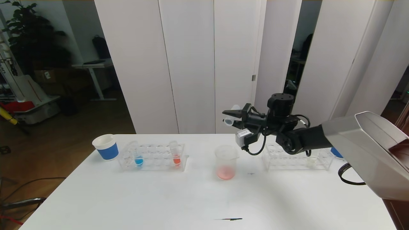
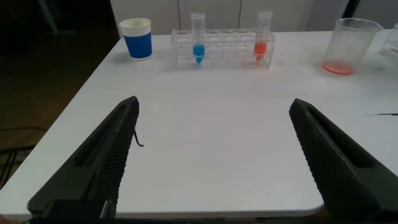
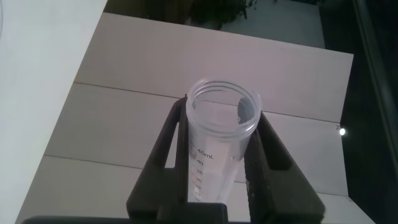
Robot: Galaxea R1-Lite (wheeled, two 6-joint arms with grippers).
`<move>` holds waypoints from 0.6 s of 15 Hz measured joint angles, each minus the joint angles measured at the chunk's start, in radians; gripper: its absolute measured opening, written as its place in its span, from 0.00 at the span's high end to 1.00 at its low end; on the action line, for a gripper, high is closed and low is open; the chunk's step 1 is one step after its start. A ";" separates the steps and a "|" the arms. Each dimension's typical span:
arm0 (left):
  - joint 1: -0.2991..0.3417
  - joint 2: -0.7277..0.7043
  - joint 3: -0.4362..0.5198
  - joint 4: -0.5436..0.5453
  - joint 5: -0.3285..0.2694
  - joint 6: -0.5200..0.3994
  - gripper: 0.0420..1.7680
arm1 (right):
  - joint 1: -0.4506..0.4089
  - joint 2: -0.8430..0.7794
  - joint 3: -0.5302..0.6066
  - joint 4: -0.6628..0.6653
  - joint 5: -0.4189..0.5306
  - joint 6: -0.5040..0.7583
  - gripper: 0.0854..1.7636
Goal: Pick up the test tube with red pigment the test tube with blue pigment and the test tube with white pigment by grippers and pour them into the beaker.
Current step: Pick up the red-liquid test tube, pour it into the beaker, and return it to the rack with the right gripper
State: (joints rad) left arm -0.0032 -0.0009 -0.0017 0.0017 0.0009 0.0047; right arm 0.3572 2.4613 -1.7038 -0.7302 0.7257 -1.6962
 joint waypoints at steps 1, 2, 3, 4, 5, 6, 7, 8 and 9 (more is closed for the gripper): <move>0.000 0.000 0.000 0.000 0.000 0.000 0.02 | 0.000 -0.002 -0.001 0.000 -0.004 0.001 0.71; 0.000 0.000 0.000 0.000 0.000 0.000 0.02 | 0.000 -0.004 -0.002 0.001 -0.010 0.007 0.71; 0.000 0.000 0.000 0.000 0.000 0.000 0.02 | 0.000 -0.007 -0.002 0.004 -0.016 0.014 0.71; 0.000 0.000 0.000 0.000 0.000 0.000 0.02 | -0.001 -0.014 -0.002 0.006 -0.027 0.031 0.71; 0.000 0.000 0.000 0.000 0.000 0.000 0.02 | 0.000 -0.024 -0.001 0.006 -0.053 0.057 0.71; 0.000 0.000 0.000 0.000 0.000 0.000 0.02 | 0.005 -0.035 0.000 0.008 -0.099 0.089 0.71; 0.000 0.000 0.000 0.000 0.000 0.000 0.02 | 0.010 -0.049 0.000 0.013 -0.148 0.131 0.71; 0.000 0.000 0.000 0.000 0.000 0.000 0.02 | 0.014 -0.062 0.003 0.015 -0.187 0.173 0.71; 0.000 0.000 0.000 0.000 0.000 0.000 0.02 | 0.016 -0.075 0.009 0.016 -0.219 0.211 0.71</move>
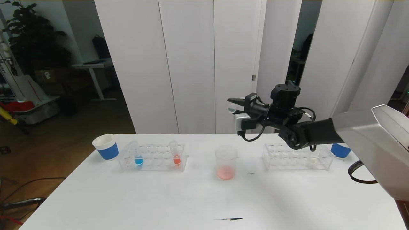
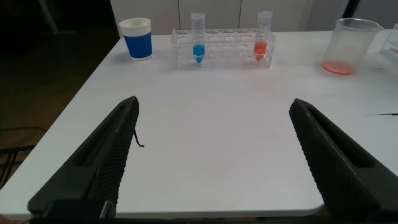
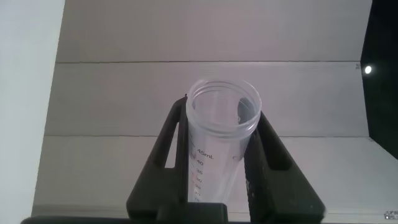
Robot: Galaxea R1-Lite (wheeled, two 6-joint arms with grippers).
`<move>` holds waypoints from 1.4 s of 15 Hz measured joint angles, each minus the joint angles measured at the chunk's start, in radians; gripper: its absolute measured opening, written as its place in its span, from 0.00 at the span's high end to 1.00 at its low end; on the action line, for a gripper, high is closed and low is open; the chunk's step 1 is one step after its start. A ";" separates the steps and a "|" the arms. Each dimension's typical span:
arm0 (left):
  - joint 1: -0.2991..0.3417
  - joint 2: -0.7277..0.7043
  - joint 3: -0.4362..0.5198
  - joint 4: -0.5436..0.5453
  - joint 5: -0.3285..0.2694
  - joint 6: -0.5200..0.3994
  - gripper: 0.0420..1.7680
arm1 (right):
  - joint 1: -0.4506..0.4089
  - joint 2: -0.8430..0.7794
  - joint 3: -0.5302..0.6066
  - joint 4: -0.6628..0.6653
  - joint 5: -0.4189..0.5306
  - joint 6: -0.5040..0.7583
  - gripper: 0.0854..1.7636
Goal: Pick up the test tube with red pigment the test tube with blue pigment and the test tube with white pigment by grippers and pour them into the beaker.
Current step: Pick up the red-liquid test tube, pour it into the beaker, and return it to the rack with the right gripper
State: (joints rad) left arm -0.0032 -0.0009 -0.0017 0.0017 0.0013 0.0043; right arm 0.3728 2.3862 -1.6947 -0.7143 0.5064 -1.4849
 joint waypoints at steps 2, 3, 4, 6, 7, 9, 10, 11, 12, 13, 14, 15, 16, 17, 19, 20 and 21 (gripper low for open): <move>0.000 0.000 0.000 0.000 0.000 0.000 0.02 | 0.000 -0.026 0.028 0.000 -0.082 0.124 0.71; 0.000 0.000 0.000 0.000 0.000 0.000 0.02 | -0.002 -0.037 0.045 -0.005 -0.136 0.209 0.71; 0.000 0.000 0.000 0.000 0.000 0.000 0.02 | -0.002 -0.047 0.058 -0.010 -0.191 0.302 0.71; 0.000 0.000 0.000 0.000 0.000 0.000 0.02 | -0.002 -0.063 0.070 -0.012 -0.269 0.484 0.71; 0.000 0.000 0.000 0.000 0.000 0.000 0.02 | -0.002 -0.069 0.073 -0.013 -0.309 0.591 0.71; 0.000 0.000 0.000 0.000 0.000 0.000 0.02 | -0.003 -0.079 0.077 -0.029 -0.373 0.803 0.71; 0.000 0.000 0.000 0.000 0.000 0.000 0.02 | -0.003 -0.083 0.082 -0.042 -0.407 0.911 0.71; 0.000 0.000 0.000 0.000 0.000 0.000 0.02 | -0.001 -0.086 0.094 -0.056 -0.453 0.986 0.71; 0.000 0.000 0.000 0.000 0.000 0.000 0.02 | 0.000 -0.091 0.117 -0.064 -0.496 1.048 0.71; 0.000 0.000 0.000 0.000 0.000 0.000 0.02 | 0.000 -0.096 0.139 -0.071 -0.523 1.122 0.71; 0.000 0.000 0.000 0.000 0.000 0.000 0.02 | 0.000 -0.100 0.155 -0.077 -0.540 1.209 0.71; 0.000 0.000 0.000 0.000 0.000 0.000 0.02 | 0.000 -0.103 0.166 -0.085 -0.566 1.298 0.71; 0.000 0.000 0.000 0.000 0.000 0.000 0.02 | 0.000 -0.106 0.174 -0.092 -0.614 1.375 0.71; 0.000 0.000 0.000 0.000 0.000 0.000 0.02 | -0.002 -0.108 0.180 -0.095 -0.656 1.422 0.71; 0.000 0.000 0.000 0.000 0.000 0.000 0.02 | -0.011 -0.110 0.204 -0.104 -0.684 1.458 0.71; 0.000 0.000 0.000 0.000 0.000 0.000 0.02 | -0.014 -0.111 0.219 -0.123 -0.704 1.461 0.71; 0.000 0.000 0.000 0.000 0.000 0.000 0.02 | -0.017 -0.110 0.233 -0.150 -0.733 1.464 0.71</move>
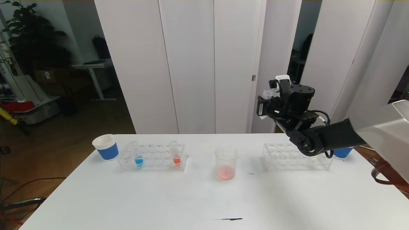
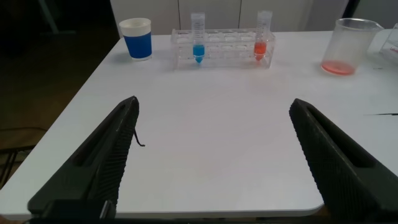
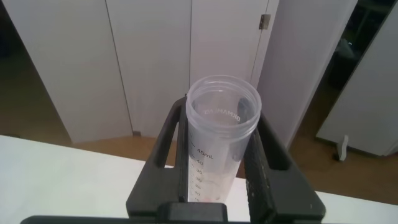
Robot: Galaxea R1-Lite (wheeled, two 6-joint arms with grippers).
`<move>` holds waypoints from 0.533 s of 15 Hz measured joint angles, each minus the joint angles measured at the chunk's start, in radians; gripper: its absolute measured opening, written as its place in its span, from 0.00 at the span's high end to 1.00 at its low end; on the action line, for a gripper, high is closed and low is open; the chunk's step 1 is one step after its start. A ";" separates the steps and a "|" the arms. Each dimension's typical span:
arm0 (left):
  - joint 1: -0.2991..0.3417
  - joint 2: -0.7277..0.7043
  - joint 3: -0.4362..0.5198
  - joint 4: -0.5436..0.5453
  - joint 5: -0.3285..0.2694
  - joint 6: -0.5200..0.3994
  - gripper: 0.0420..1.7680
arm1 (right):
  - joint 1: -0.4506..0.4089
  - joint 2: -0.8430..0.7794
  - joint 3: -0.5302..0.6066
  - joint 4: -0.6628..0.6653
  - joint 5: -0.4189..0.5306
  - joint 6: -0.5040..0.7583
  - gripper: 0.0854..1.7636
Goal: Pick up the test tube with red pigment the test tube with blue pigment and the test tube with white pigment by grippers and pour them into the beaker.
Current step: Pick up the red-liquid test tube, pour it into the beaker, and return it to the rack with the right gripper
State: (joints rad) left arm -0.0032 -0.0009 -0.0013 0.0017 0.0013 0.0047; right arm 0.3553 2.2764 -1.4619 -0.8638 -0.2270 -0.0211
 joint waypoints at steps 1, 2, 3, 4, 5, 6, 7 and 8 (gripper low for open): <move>0.000 0.000 0.000 0.000 0.000 0.000 0.02 | -0.006 0.001 0.013 -0.026 -0.025 0.001 0.71; 0.000 0.000 0.000 0.000 0.000 0.000 0.02 | -0.016 0.001 0.029 -0.046 -0.033 0.001 0.71; 0.000 0.000 0.000 0.000 0.000 0.000 0.02 | -0.029 -0.003 0.046 -0.067 -0.035 -0.002 0.71; 0.000 0.000 0.000 0.000 0.000 0.000 0.02 | -0.044 -0.010 0.058 -0.090 -0.037 -0.007 0.71; 0.000 0.000 0.000 0.000 0.000 0.000 0.02 | -0.059 -0.019 0.065 -0.113 -0.044 -0.008 0.71; 0.000 0.000 0.000 0.000 0.000 0.000 0.02 | -0.076 -0.029 0.071 -0.138 -0.061 -0.015 0.71; 0.000 0.000 0.000 0.000 0.000 0.000 0.02 | -0.099 -0.042 0.076 -0.161 -0.080 -0.034 0.71; 0.000 0.000 0.000 0.000 0.000 0.000 0.02 | -0.123 -0.055 0.082 -0.183 -0.089 -0.060 0.71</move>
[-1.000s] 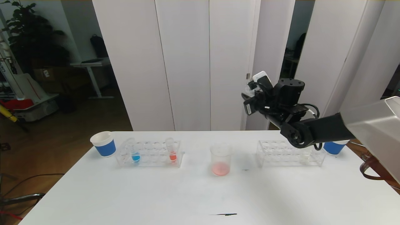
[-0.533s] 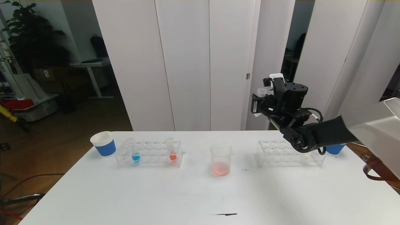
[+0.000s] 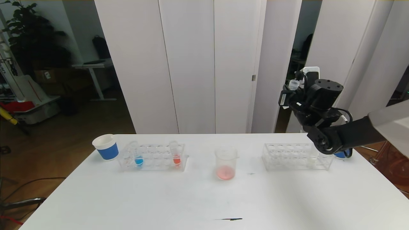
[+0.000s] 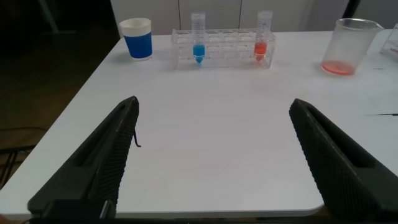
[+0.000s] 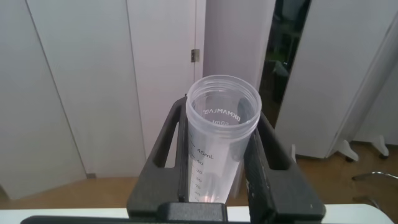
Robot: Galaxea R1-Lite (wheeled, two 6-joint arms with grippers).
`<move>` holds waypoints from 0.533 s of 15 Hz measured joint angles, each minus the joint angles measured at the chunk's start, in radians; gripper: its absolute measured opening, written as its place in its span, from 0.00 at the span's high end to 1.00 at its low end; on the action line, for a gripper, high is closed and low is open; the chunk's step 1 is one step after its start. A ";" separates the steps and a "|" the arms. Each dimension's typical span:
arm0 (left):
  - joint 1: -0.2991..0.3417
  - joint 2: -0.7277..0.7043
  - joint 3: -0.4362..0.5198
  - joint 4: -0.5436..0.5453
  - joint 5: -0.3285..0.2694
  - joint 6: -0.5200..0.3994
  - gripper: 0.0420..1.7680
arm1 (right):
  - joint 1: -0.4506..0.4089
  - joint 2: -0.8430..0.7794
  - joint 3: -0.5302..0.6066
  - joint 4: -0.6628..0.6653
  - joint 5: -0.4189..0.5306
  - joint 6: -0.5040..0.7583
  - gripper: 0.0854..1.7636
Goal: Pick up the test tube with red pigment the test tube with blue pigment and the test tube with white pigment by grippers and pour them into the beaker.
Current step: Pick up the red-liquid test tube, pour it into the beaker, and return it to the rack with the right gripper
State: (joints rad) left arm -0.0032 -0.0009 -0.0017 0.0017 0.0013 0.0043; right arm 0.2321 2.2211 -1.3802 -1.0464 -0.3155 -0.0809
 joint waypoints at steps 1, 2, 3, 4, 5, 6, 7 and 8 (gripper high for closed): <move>0.000 0.000 0.000 0.000 0.000 0.000 0.02 | -0.026 -0.014 0.006 -0.025 -0.002 -0.024 0.71; 0.000 0.000 0.000 0.000 0.000 0.000 0.02 | -0.057 -0.031 0.015 -0.051 -0.003 -0.043 0.71; 0.000 0.000 0.000 0.000 0.000 0.000 0.02 | -0.087 -0.046 0.024 -0.071 -0.003 -0.051 0.71; 0.000 0.000 0.000 0.000 0.000 0.000 0.02 | -0.121 -0.061 0.036 -0.085 -0.003 -0.054 0.71; 0.000 0.000 0.000 0.000 0.000 0.000 0.02 | -0.164 -0.077 0.051 -0.090 -0.003 -0.054 0.71; 0.000 0.000 0.000 0.000 0.000 0.000 0.02 | -0.207 -0.089 0.061 -0.092 -0.003 -0.052 0.71; 0.000 0.000 0.000 0.000 0.000 0.000 0.02 | -0.250 -0.099 0.071 -0.095 -0.001 -0.048 0.71; 0.000 0.000 0.000 0.000 0.000 0.000 0.02 | -0.297 -0.108 0.082 -0.099 0.001 -0.041 0.71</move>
State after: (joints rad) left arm -0.0032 -0.0009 -0.0017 0.0017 0.0013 0.0047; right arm -0.0649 2.1134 -1.2983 -1.1453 -0.3149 -0.1217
